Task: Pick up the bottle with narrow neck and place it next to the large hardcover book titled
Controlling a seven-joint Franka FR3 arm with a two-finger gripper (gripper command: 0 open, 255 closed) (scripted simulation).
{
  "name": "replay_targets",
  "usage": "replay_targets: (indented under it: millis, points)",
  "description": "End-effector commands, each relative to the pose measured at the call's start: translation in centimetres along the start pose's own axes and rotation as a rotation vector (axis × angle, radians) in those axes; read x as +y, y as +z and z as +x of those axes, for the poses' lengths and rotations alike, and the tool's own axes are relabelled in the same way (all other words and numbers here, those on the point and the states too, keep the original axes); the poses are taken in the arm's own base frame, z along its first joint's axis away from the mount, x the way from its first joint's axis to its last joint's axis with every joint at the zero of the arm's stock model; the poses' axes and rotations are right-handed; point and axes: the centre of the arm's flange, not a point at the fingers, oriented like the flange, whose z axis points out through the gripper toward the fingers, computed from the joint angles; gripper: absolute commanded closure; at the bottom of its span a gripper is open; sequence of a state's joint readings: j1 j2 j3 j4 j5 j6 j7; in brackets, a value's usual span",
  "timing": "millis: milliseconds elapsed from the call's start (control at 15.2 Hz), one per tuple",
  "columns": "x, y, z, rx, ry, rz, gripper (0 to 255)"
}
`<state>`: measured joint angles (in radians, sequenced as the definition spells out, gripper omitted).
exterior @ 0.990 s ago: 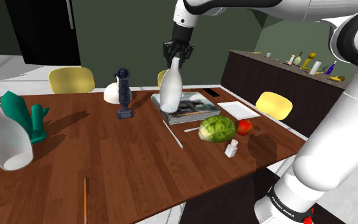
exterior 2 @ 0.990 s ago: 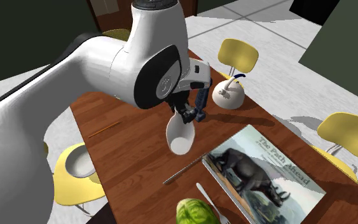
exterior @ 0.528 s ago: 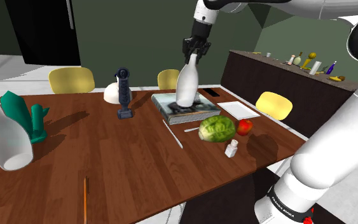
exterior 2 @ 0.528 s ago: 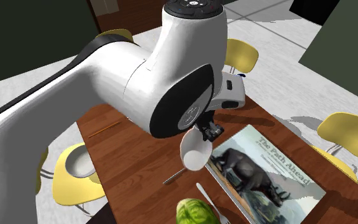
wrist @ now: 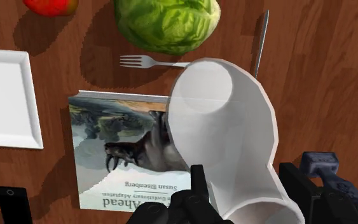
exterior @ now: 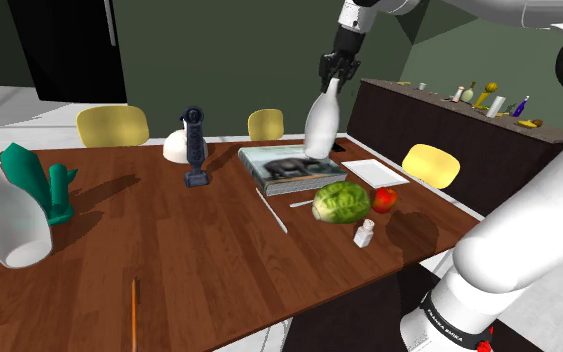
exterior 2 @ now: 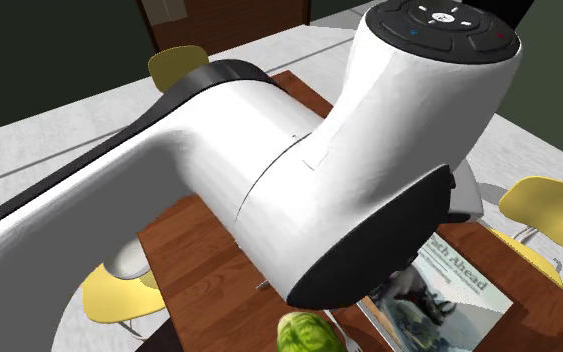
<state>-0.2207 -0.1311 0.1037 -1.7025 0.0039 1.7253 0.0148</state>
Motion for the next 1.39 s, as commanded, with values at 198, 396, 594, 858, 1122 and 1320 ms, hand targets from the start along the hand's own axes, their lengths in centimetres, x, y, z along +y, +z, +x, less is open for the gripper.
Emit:
replay_targets:
  millis: [198,396,594,858,1122,1320]
  points:
    - [6.4,-2.0,0.0,0.001,-0.002,0.0,255]
    - [10.2,-3.1,-0.1,0.001,-0.002,0.0,255]
    - [14.1,-4.2,-0.2,0.001,-0.002,0.0,255]
    - [19.1,-5.6,-0.3,0.001,-0.002,0.0,255]
    - [24.2,-7.0,-0.5,0.001,-0.002,0.0,255]
    - [28.0,-8.1,-0.6,0.001,-0.002,0.0,255]
